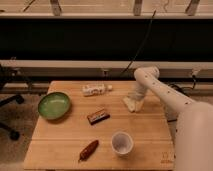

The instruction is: Place the white sponge in the ceramic cup

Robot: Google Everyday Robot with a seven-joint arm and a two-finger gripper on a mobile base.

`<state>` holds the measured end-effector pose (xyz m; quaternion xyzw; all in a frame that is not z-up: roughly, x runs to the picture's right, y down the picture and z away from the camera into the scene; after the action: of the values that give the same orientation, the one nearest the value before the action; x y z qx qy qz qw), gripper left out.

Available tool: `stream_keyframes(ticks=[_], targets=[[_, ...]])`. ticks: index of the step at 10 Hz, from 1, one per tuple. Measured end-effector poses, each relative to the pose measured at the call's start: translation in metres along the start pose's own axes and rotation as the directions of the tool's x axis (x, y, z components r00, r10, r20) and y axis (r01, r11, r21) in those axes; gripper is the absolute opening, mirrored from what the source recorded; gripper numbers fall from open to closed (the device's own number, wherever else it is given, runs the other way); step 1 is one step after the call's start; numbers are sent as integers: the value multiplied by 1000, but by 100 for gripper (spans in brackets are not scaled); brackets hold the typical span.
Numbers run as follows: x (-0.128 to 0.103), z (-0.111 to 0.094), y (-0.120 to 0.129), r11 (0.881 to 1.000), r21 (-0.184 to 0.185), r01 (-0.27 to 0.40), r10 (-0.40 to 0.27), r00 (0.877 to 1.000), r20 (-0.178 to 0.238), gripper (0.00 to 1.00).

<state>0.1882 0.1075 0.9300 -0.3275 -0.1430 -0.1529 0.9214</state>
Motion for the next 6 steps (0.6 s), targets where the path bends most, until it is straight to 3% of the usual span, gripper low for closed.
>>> stream_keyframes(ticks=[2, 4, 6], targets=[[-5, -16, 8, 1000, 27, 7, -7, 1000, 21, 19], [-13, -37, 16, 998, 62, 17, -20, 999, 47, 4], [-27, -67, 33, 993, 105, 48, -57, 995, 83, 0]])
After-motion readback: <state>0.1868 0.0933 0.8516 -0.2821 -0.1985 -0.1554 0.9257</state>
